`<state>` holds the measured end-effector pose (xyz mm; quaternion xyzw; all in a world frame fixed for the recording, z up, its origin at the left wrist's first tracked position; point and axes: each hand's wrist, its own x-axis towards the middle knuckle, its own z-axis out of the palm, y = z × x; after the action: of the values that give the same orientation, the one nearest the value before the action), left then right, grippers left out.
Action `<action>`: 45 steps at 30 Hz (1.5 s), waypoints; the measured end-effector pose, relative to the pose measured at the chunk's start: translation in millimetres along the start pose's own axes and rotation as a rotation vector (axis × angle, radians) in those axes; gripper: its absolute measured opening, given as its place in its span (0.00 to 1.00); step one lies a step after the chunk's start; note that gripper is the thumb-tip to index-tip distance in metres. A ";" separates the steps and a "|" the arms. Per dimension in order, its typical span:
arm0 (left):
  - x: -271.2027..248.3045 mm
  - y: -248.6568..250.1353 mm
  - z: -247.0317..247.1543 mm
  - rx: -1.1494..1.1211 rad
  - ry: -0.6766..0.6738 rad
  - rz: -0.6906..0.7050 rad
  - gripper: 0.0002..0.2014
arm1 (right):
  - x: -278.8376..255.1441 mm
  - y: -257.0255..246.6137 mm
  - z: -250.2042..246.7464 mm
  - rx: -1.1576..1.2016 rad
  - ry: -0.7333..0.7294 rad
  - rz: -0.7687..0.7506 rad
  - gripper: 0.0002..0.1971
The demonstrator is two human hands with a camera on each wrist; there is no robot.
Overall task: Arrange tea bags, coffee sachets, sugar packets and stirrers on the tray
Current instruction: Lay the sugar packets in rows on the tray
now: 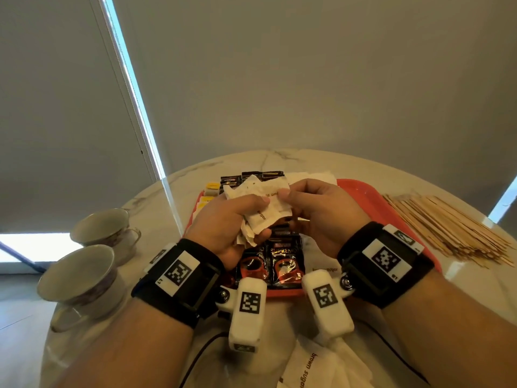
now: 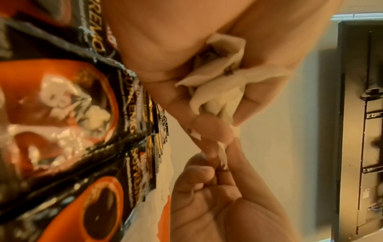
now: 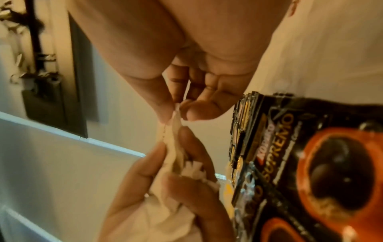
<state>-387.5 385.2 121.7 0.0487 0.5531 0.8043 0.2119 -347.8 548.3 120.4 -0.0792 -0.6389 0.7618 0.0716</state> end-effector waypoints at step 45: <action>2.0 0.5 -0.4 -0.080 0.035 0.125 0.07 | -4.0 2.5 -3.0 0.105 0.033 -0.025 0.08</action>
<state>-389.6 385.4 121.7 0.0603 0.5199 0.8382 0.1533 -343.3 549.9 117.5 -0.0802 -0.5979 0.7918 0.0958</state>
